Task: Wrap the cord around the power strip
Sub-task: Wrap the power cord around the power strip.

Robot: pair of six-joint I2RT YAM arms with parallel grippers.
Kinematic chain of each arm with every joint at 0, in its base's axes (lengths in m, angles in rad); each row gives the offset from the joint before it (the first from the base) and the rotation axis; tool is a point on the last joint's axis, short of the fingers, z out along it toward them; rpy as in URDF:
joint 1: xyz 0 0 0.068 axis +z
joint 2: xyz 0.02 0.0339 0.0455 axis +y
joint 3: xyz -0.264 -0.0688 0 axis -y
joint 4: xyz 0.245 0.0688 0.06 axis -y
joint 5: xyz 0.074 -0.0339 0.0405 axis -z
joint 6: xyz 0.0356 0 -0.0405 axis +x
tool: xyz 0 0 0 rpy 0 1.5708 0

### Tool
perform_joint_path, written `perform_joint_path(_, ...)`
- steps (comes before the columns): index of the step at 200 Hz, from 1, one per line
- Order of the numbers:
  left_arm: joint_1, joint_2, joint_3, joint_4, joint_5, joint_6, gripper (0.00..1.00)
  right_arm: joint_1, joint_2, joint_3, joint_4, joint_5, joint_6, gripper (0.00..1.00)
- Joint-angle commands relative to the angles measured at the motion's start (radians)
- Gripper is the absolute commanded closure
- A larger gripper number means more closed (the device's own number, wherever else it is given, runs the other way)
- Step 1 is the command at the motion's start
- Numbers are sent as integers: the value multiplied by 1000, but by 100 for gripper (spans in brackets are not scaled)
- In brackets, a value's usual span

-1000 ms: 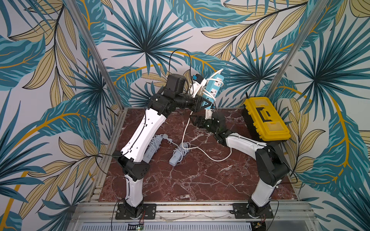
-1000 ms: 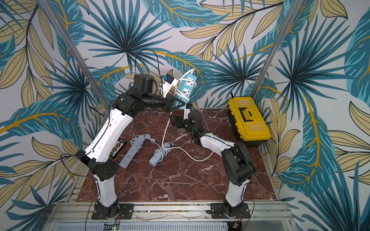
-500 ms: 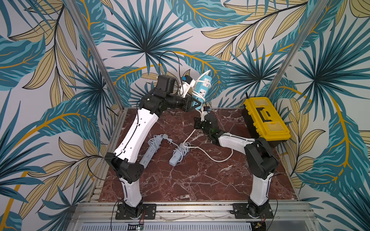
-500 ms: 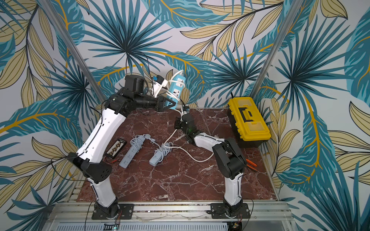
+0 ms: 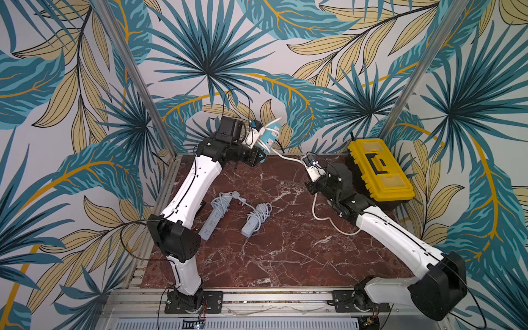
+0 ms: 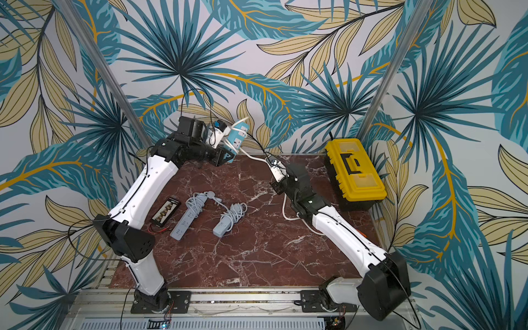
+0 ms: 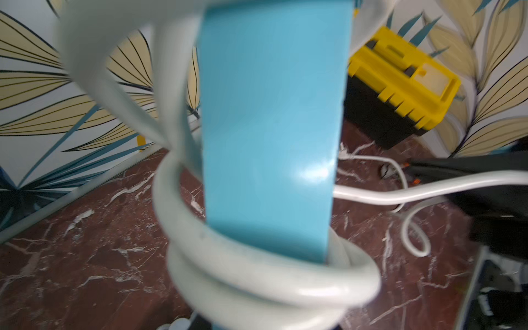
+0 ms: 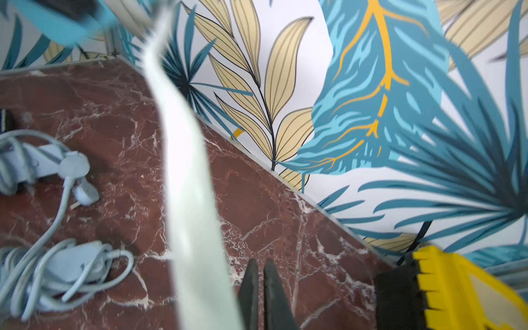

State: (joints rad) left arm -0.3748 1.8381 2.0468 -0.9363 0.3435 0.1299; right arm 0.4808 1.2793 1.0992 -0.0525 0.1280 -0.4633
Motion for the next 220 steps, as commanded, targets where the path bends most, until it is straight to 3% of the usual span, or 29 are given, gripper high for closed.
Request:
perform_joint_path(1,-46,60,-66,-37,-232,194,100,7,-52,83,-188,-87,-235,100)
perform_joint_path(37,-143,46,-185,-63,-152,364,100,6,31,313,-343,-123,-352,100)
perform_joint_path(63,-192,-44,-312,-63,20,491,100,-30,158,504,-457,-129,-384,100)
perform_joint_path(85,-279,-118,-396,-60,150,598,100,-77,291,687,-576,-279,-371,100)
perform_joint_path(113,-360,-159,-385,-60,254,566,100,-174,487,894,-668,-468,-304,100)
perform_joint_path(128,-359,-175,-364,-60,273,550,100,-234,566,953,-679,-627,-219,90)
perform_joint_path(144,-344,-192,-328,-60,291,530,100,-268,589,882,-569,-682,-98,63)
perform_joint_path(169,-310,-201,-230,-60,341,452,100,-307,516,556,-199,-692,127,41)
perform_joint_path(188,-307,-193,-167,-60,333,412,100,-317,476,375,8,-678,246,30)
perform_joint_path(220,-288,-176,-95,-60,339,343,100,-317,479,206,214,-652,364,27)
